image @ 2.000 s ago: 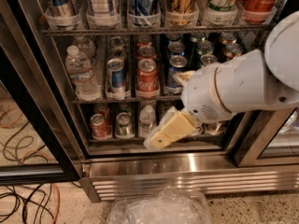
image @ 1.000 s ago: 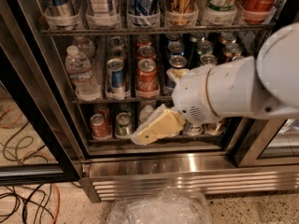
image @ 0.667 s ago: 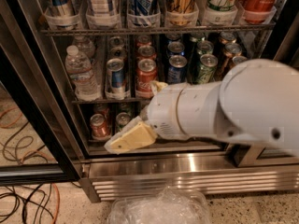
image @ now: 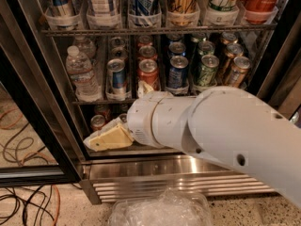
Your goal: Pick water bottle from middle shelf of fridge
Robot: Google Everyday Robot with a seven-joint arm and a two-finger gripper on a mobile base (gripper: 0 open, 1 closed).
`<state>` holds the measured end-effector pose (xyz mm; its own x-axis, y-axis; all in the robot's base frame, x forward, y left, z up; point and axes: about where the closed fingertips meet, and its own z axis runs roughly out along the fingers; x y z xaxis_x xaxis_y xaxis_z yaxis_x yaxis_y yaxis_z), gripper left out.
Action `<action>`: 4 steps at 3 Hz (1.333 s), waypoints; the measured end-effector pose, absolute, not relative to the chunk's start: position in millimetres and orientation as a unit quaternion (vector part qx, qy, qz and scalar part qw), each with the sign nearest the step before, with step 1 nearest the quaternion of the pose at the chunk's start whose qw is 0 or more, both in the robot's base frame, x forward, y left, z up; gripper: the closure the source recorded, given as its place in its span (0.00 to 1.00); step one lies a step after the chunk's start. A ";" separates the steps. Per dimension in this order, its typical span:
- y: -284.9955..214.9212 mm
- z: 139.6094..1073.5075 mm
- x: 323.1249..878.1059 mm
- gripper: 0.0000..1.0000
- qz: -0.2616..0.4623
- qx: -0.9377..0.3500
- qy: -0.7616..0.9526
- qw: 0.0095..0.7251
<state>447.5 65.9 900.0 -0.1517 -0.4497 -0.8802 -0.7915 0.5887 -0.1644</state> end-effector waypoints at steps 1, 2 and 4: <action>71.0 900.9 448.2 0.00 0.175 -0.420 0.736 0.502; 98.1 897.0 460.5 0.00 0.197 -0.411 0.725 0.516; 122.0 865.6 478.2 0.00 0.188 -0.340 0.759 0.522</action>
Offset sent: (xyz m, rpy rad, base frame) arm 0.0373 0.0619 -0.0186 0.1642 -0.0373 0.0033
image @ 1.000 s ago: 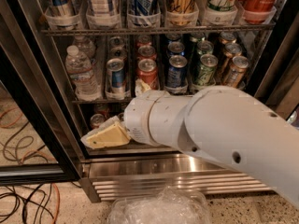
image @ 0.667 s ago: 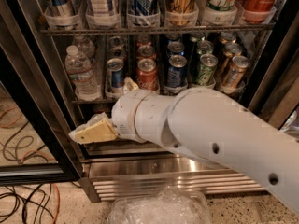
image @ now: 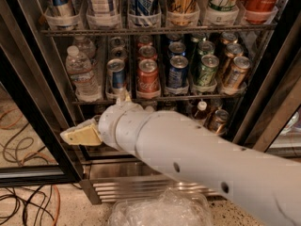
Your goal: Pick water bottle from middle shelf of fridge
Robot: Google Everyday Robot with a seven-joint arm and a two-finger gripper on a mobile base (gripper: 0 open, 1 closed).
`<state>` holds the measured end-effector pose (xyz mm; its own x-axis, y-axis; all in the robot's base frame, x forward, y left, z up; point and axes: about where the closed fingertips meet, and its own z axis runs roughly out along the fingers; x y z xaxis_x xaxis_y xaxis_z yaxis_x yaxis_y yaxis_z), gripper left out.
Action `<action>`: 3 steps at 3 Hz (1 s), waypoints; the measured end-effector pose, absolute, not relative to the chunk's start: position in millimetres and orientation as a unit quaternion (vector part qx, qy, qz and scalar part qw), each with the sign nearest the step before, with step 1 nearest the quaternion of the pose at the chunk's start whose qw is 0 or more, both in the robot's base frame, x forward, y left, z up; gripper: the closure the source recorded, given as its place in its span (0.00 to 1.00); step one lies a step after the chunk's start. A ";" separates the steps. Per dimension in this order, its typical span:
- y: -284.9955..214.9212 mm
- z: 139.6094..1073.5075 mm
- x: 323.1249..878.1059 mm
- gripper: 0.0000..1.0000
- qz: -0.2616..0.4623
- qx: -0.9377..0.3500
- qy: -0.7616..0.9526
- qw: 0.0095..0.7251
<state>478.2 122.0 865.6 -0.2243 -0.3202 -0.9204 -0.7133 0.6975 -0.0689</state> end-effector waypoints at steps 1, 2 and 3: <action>130.5 846.2 476.1 0.00 0.187 -0.285 0.784 0.518; 130.4 848.0 481.4 0.00 0.191 -0.254 0.793 0.520; 130.4 848.0 481.3 0.00 0.191 -0.254 0.793 0.520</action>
Offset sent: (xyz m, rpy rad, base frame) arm -0.0026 0.0068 -0.0166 0.0378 0.0438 -0.0846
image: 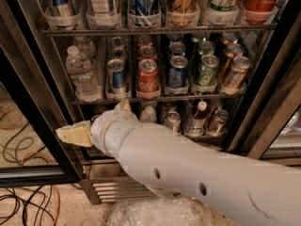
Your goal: Pick water bottle from middle shelf of fridge
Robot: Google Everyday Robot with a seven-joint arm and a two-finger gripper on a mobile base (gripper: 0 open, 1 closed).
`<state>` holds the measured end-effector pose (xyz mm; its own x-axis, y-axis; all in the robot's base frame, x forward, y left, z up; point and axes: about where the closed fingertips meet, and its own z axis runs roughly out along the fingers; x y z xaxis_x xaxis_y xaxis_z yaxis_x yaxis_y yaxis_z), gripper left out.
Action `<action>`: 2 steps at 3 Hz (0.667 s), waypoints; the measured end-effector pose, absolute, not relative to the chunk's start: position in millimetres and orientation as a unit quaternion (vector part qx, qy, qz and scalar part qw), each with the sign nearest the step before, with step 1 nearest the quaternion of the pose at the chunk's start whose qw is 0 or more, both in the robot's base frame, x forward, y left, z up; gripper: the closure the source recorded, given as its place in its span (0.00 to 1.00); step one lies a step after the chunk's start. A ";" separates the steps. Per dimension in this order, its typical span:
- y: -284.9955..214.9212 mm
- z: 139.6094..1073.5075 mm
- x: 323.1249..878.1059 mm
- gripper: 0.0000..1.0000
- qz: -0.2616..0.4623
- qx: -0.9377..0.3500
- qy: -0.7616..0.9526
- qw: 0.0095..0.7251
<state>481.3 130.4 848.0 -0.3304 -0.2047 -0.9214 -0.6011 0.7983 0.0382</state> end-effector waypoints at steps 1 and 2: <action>143.7 849.6 491.8 0.00 0.199 -0.244 0.787 0.530; 159.9 852.6 509.9 0.00 0.202 -0.228 0.774 0.555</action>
Offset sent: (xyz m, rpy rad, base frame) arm 0.0554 0.0402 -0.0078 0.1251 -0.1228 -0.0932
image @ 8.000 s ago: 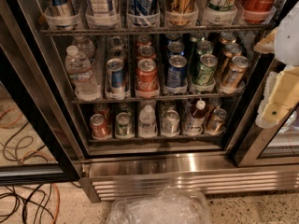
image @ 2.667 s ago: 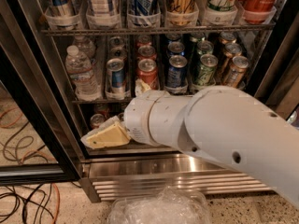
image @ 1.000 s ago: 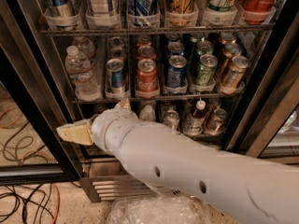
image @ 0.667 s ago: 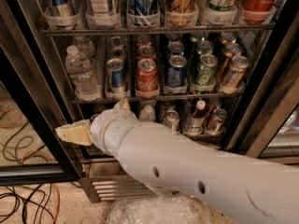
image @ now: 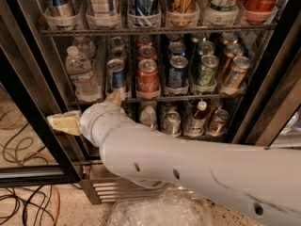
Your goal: Pick water bottle from middle shelf of fridge
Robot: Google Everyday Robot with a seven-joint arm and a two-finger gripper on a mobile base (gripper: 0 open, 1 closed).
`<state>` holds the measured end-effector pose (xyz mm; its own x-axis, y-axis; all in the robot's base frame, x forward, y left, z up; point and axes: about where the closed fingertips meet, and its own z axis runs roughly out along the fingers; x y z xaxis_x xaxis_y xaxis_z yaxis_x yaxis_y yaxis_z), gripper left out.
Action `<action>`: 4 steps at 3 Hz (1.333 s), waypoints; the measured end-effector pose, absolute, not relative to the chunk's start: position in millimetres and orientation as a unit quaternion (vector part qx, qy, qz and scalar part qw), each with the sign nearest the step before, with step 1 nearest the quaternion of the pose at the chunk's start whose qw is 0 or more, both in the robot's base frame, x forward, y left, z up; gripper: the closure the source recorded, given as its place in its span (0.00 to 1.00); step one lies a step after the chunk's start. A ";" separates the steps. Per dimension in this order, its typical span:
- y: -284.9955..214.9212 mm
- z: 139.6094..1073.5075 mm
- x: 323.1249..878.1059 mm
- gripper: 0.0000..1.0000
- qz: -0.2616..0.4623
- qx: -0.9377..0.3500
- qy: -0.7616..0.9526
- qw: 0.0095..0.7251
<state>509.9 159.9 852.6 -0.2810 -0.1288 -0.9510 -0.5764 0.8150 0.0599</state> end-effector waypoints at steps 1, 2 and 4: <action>169.3 852.2 528.1 0.00 0.176 -0.196 0.762 0.592; 159.9 860.4 534.1 0.00 0.163 -0.182 0.757 0.606; 165.9 865.2 537.7 0.00 0.161 -0.159 0.749 0.622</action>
Offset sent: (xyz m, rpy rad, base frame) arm 0.0148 0.0096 -0.0011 0.0148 -0.0585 -0.0691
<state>537.7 165.9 865.2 -0.1745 -0.0385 -0.9839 -0.4393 0.8973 0.0428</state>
